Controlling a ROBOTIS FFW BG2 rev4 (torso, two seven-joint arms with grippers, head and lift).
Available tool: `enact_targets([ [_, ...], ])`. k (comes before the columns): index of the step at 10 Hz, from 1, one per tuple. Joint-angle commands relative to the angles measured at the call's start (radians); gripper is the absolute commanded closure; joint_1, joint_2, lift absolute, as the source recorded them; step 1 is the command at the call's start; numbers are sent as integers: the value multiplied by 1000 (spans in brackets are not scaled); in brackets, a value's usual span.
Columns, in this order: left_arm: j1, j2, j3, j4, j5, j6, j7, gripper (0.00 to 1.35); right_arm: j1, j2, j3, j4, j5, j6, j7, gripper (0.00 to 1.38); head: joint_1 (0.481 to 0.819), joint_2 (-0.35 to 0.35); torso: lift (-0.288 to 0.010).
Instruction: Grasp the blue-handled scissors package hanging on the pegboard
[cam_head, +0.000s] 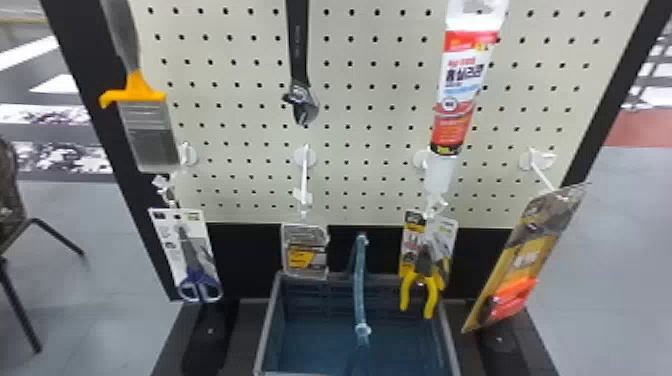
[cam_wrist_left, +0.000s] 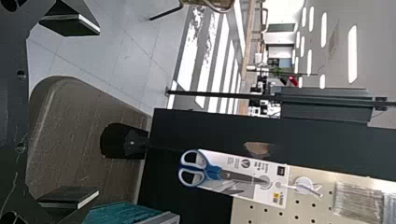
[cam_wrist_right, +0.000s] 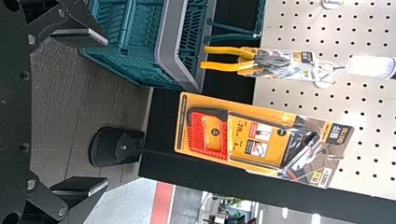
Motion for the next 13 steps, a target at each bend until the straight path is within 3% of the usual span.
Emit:
enact_targets([
  [1,6,5,-7,1,-1,25,0,99,7,1,3,9,-1,1,-2,234,549,0,-100],
  [7,12,10,-4,-4,-3,70,-26,99,42,1,41,2,-27,58,-2,234,549,0,-100],
  [10,8,-4,2,-4,-10,73,-24,99,61,1,41,-13,-28,70,-2,234,549,0,-100],
  [13,-37,19,5,-4,-10,108,-63,105,63,1,43,-11,-28,77,-2,234,549,0,-100],
])
